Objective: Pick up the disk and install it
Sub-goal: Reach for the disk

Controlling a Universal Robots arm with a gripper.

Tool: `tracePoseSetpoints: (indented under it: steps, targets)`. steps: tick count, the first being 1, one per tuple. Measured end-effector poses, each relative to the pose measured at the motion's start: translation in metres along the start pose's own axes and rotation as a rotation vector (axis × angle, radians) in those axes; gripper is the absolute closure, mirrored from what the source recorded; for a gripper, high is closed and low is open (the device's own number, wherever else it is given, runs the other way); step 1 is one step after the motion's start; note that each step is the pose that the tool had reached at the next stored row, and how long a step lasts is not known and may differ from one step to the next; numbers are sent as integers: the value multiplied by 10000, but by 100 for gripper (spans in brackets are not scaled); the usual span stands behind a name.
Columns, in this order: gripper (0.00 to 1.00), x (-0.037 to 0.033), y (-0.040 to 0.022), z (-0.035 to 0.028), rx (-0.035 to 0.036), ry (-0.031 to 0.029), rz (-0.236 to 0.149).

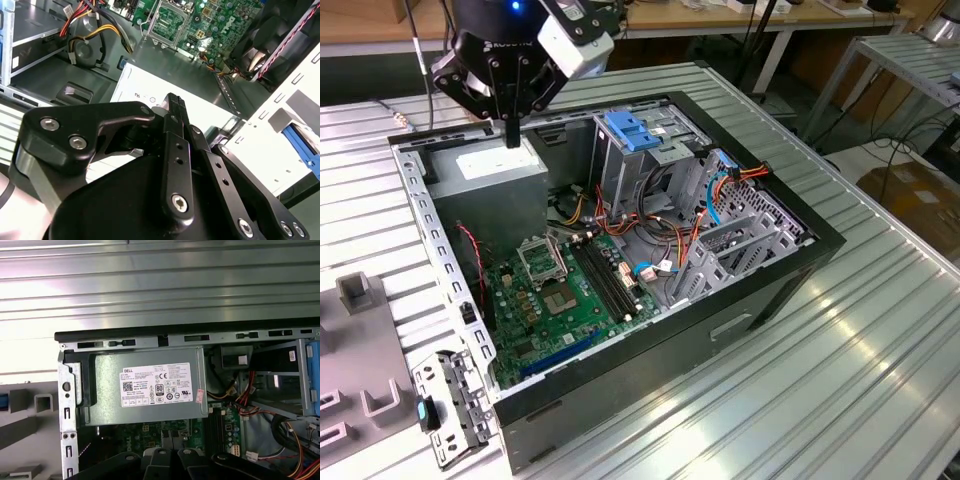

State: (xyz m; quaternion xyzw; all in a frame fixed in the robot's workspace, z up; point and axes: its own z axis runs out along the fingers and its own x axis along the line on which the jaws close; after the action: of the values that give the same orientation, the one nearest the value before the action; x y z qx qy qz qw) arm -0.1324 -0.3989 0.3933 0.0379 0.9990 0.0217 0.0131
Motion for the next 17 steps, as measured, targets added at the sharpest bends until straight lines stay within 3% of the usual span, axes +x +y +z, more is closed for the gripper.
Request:
tracePoseSetpoints:
  steps: [17]
  targets:
    - [89,72,-5,-2,0,0,-1]
